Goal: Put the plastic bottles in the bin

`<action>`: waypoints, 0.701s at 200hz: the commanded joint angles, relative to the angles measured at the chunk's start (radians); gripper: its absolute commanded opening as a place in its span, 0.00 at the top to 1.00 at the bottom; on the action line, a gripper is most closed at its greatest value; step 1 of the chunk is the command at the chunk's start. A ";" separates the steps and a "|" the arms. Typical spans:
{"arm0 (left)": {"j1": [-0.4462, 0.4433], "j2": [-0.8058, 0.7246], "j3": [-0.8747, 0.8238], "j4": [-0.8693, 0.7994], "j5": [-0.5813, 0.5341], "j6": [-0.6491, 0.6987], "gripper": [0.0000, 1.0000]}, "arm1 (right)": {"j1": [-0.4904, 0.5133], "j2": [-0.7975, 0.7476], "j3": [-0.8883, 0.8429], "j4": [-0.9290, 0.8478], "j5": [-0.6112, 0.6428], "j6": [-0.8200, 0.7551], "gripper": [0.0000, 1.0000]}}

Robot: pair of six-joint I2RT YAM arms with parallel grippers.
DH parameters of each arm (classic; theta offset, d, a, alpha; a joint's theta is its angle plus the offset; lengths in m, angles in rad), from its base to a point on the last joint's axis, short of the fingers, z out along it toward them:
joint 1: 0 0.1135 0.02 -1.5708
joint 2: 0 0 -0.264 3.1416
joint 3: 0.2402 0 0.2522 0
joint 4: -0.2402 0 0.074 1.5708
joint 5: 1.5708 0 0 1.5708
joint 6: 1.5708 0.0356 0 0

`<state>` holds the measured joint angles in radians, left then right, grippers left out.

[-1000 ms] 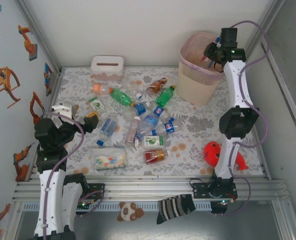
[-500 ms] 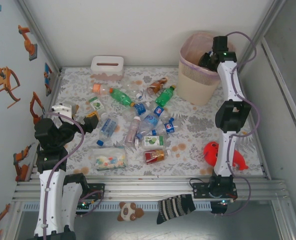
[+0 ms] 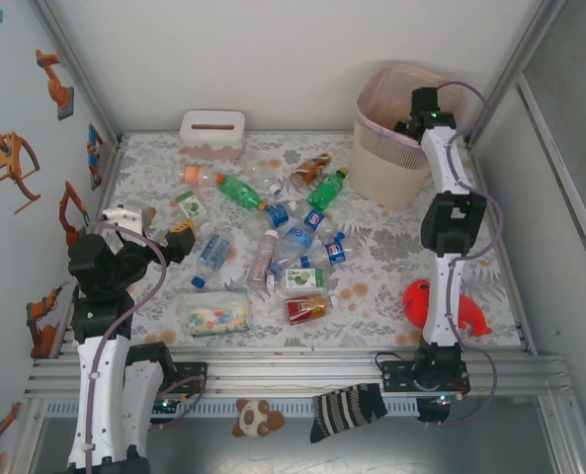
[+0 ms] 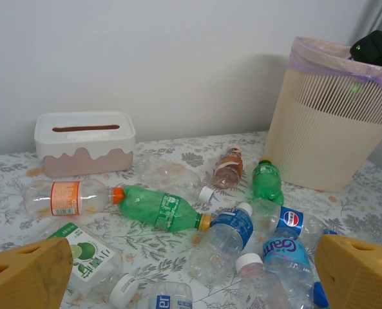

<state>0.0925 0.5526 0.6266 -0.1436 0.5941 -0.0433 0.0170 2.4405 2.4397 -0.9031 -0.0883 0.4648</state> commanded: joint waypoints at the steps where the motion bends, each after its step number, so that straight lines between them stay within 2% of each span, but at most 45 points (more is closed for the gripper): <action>1: 0.004 -0.014 0.032 -0.003 -0.001 0.016 0.04 | -0.005 -0.015 0.032 -0.013 0.009 0.011 0.49; 31: 0.005 -0.017 0.032 -0.004 -0.002 0.016 0.04 | -0.005 -0.041 0.045 -0.011 0.010 0.009 0.41; 140: 0.004 -0.017 0.031 0.000 -0.001 0.011 0.04 | 0.003 -0.275 0.039 -0.045 0.017 -0.015 0.40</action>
<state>0.0925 0.5453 0.6266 -0.1459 0.5911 -0.0437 0.0170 2.2696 2.4439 -0.9134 -0.0872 0.4706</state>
